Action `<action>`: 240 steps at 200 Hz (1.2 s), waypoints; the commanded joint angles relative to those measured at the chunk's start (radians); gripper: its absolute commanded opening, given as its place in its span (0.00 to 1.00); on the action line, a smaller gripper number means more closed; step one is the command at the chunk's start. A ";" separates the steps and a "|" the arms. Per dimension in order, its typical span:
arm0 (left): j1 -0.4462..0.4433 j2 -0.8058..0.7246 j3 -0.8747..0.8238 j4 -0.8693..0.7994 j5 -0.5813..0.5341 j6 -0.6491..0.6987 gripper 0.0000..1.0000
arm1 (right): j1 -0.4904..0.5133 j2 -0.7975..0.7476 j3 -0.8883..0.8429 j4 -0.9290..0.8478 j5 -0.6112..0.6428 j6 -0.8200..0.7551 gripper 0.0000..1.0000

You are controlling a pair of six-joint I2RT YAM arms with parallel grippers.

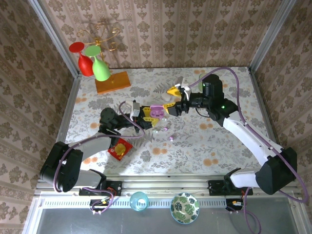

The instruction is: Insert wireless bluetooth earbuds into charging case

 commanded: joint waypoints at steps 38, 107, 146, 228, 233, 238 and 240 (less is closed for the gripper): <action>0.022 0.005 -0.002 0.036 -0.046 0.026 0.21 | 0.002 -0.055 -0.043 0.020 0.087 0.171 0.83; 0.046 0.001 -0.021 0.047 -0.079 0.068 0.21 | -0.168 -0.056 -0.322 0.295 0.232 0.706 1.00; 0.078 -0.040 -0.047 0.004 -0.102 0.106 0.21 | -0.167 -0.059 -0.395 0.067 0.269 0.678 0.87; 0.084 -0.039 0.011 -0.051 -0.073 0.116 0.21 | -0.032 0.068 -0.454 0.000 0.288 0.643 0.70; 0.085 -0.035 0.010 -0.041 -0.071 0.117 0.21 | -0.023 0.073 -0.452 0.008 0.290 0.637 0.68; 0.084 -0.028 0.007 -0.034 -0.070 0.119 0.21 | -0.012 0.103 -0.449 0.012 0.295 0.633 0.66; 0.086 -0.026 0.007 -0.031 -0.068 0.119 0.21 | -0.008 0.110 -0.446 0.012 0.296 0.630 0.65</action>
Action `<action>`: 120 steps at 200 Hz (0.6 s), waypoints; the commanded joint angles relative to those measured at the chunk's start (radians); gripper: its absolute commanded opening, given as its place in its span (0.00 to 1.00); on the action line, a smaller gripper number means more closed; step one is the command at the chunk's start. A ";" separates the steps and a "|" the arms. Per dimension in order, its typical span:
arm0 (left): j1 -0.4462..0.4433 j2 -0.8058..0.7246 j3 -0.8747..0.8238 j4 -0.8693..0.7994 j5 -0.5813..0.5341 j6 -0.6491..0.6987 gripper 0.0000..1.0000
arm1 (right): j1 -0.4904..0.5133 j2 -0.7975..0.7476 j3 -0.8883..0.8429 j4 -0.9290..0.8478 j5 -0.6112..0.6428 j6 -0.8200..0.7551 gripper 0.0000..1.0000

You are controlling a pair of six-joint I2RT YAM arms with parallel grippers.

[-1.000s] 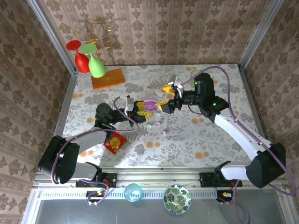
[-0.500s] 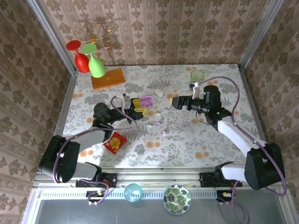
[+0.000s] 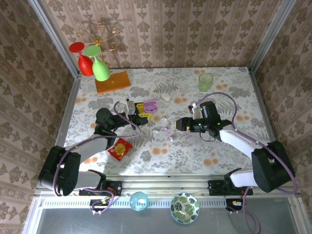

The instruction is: Insert wireless bluetooth earbuds into charging case

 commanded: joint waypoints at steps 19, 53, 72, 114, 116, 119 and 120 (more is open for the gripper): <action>0.011 0.041 0.036 0.046 0.038 -0.002 0.21 | 0.070 0.118 0.040 -0.030 0.045 -0.042 0.58; 0.014 0.070 0.029 0.125 0.036 -0.051 0.21 | 0.084 0.206 0.094 -0.061 0.052 -0.080 0.54; 0.017 0.086 0.033 0.139 0.047 -0.073 0.21 | 0.088 0.256 0.122 -0.062 0.030 -0.088 0.53; 0.018 0.108 0.034 0.149 0.063 -0.087 0.21 | 0.096 0.342 0.173 -0.070 -0.013 -0.120 0.51; 0.018 0.108 0.034 0.150 0.062 -0.088 0.21 | 0.095 0.346 0.175 -0.071 -0.016 -0.122 0.51; 0.019 0.108 0.034 0.150 0.062 -0.089 0.21 | 0.096 0.350 0.177 -0.072 -0.017 -0.125 0.51; 0.018 0.108 0.034 0.150 0.063 -0.089 0.21 | 0.096 0.350 0.179 -0.073 -0.018 -0.126 0.51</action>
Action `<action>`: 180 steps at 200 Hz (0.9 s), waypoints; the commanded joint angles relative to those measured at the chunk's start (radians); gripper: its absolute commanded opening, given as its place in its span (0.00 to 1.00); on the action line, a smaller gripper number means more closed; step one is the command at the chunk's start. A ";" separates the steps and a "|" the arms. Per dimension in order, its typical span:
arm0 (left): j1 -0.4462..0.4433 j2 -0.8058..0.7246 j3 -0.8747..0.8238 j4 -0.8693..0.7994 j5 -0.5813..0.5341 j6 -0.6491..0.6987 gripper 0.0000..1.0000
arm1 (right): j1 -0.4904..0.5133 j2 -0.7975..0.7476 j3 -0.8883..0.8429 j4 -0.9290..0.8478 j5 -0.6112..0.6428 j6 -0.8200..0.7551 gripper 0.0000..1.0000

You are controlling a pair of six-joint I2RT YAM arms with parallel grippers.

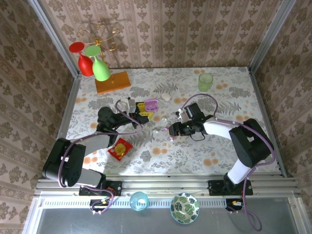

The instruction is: Insert wireless bluetooth earbuds into charging case

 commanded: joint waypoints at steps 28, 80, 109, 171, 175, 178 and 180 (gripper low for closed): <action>0.007 0.010 0.030 0.055 0.037 -0.033 0.21 | 0.018 0.074 0.058 -0.043 -0.071 -0.084 0.50; 0.005 0.018 0.037 0.057 0.043 -0.045 0.21 | 0.023 0.101 0.050 -0.068 -0.083 -0.141 0.47; 0.002 0.019 0.039 0.057 0.042 -0.046 0.21 | 0.024 0.095 0.038 -0.066 -0.113 -0.150 0.42; -0.001 0.029 0.042 0.057 0.042 -0.038 0.21 | 0.025 0.090 0.020 -0.047 -0.127 -0.142 0.36; -0.002 0.030 0.041 0.057 0.042 -0.037 0.20 | 0.025 0.093 0.020 -0.046 -0.129 -0.141 0.36; -0.002 0.030 0.042 0.057 0.042 -0.038 0.20 | 0.025 0.094 0.020 -0.046 -0.131 -0.141 0.36; -0.002 0.030 0.042 0.057 0.042 -0.038 0.20 | 0.025 0.095 0.019 -0.046 -0.131 -0.142 0.36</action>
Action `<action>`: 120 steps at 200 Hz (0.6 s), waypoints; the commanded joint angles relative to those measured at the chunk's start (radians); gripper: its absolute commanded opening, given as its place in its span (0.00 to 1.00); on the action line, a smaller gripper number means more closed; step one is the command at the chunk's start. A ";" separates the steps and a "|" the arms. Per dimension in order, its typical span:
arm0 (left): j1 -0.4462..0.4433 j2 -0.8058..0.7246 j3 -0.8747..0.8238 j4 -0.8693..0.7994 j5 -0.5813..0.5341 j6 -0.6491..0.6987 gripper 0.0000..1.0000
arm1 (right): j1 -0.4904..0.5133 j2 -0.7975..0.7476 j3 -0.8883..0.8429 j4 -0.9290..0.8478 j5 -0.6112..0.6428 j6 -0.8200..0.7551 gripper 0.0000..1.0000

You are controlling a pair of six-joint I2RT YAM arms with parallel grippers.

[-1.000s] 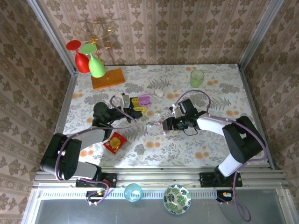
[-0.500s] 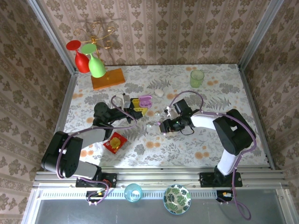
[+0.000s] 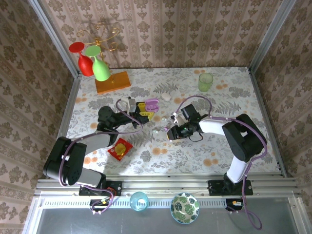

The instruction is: Insert wireless bluetooth earbuds into charging case

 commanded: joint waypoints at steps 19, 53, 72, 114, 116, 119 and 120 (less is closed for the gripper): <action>-0.001 0.010 0.028 0.043 0.020 -0.012 0.21 | 0.007 0.017 -0.009 -0.011 -0.032 -0.022 0.32; -0.002 0.010 0.026 0.045 0.020 -0.012 0.21 | 0.008 0.005 -0.005 -0.008 -0.020 -0.034 0.38; -0.002 0.007 0.025 0.045 0.019 -0.011 0.21 | 0.008 -0.007 0.005 -0.008 -0.006 -0.038 0.39; -0.001 0.005 0.023 0.046 0.019 -0.009 0.20 | 0.018 0.023 0.064 -0.014 -0.002 -0.057 0.40; -0.002 0.006 0.023 0.046 0.019 -0.008 0.20 | 0.019 0.027 0.067 -0.014 -0.003 -0.056 0.40; -0.002 0.005 0.023 0.045 0.019 -0.008 0.21 | 0.019 0.032 0.072 -0.014 -0.006 -0.058 0.40; -0.002 0.005 0.023 0.046 0.019 -0.009 0.21 | 0.020 0.034 0.073 -0.014 -0.006 -0.058 0.40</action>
